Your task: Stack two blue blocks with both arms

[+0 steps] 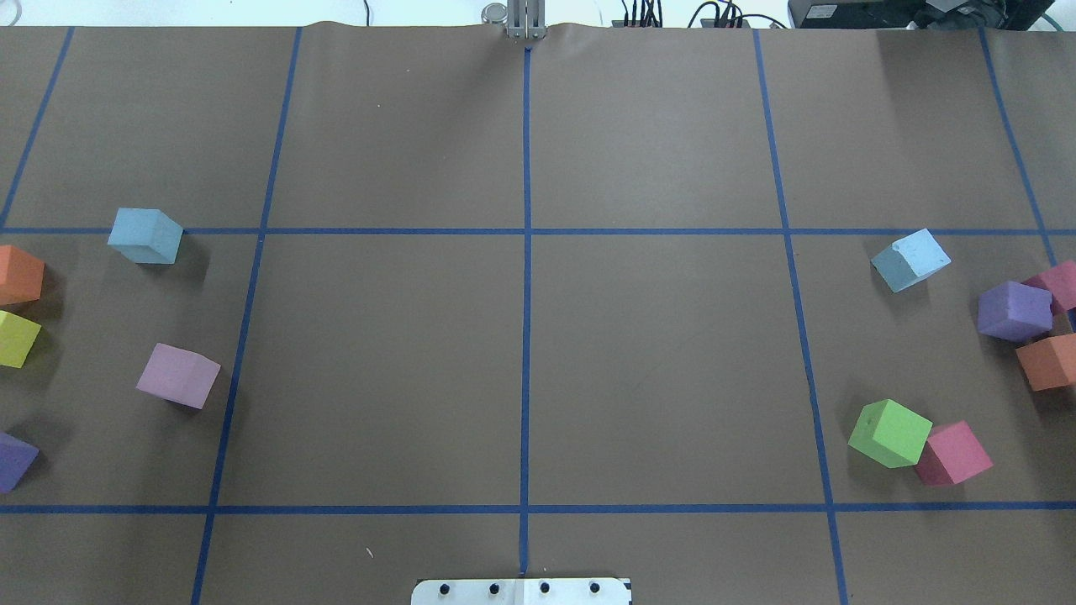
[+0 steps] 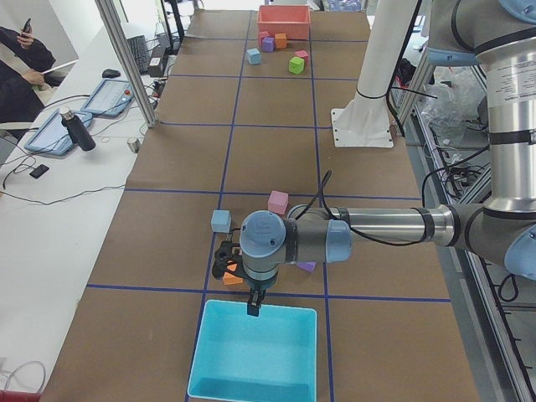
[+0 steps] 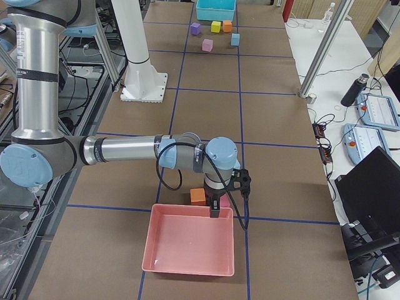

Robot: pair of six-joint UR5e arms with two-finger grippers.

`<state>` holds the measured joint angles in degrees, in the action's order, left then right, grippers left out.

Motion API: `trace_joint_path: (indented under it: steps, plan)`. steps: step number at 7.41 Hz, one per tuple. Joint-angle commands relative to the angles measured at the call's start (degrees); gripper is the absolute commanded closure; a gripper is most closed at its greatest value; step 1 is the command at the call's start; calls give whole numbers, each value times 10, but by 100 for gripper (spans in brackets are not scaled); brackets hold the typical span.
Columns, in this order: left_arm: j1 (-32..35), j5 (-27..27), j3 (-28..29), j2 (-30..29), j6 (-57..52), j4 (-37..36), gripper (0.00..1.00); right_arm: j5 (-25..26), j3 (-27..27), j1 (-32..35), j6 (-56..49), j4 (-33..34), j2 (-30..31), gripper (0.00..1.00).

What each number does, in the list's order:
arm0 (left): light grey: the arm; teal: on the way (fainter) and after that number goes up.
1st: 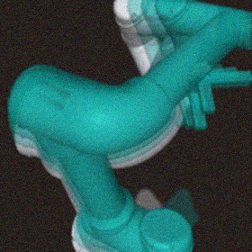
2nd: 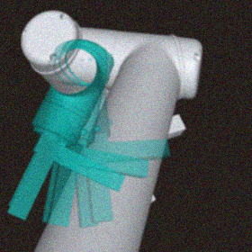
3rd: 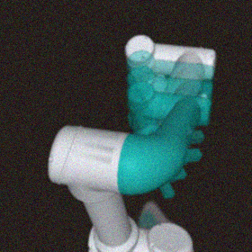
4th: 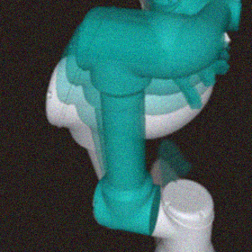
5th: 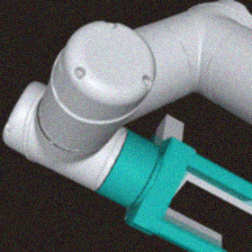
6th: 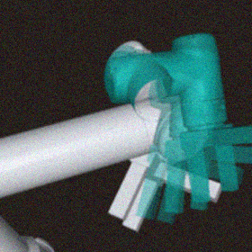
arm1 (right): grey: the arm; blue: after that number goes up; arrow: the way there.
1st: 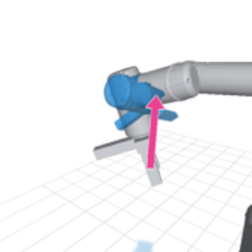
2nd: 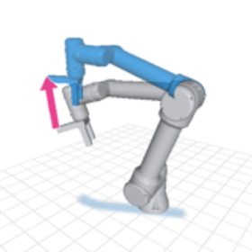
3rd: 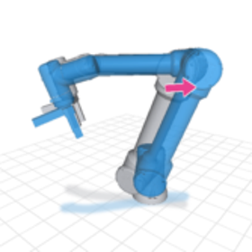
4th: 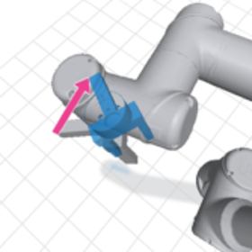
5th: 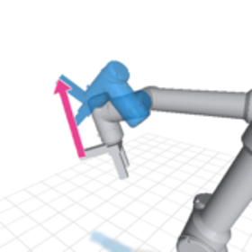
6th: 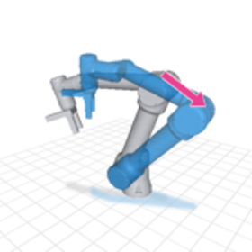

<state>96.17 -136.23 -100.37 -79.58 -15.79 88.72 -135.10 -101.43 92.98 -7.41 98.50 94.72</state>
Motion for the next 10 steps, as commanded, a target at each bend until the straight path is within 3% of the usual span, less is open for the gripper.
trace_joint_path:
  steps: [1,2,4,7,8,10]
  plan:
    - [0,0,2,1,1,1,2,-104,-4,-2,1,-120,6,0]
    - [0,0,2,2,1,1,2,-130,-4,-29,8,-140,-4,0]
    - [0,0,3,2,1,1,2,-104,-3,-139,128,-144,-67,0]
    - [0,0,4,4,1,1,2,26,9,-228,154,-143,-99,0]
    - [0,0,4,4,1,1,2,28,45,-237,154,-162,-111,0]
    - [0,0,4,4,1,1,2,30,114,-262,217,-289,-112,0]
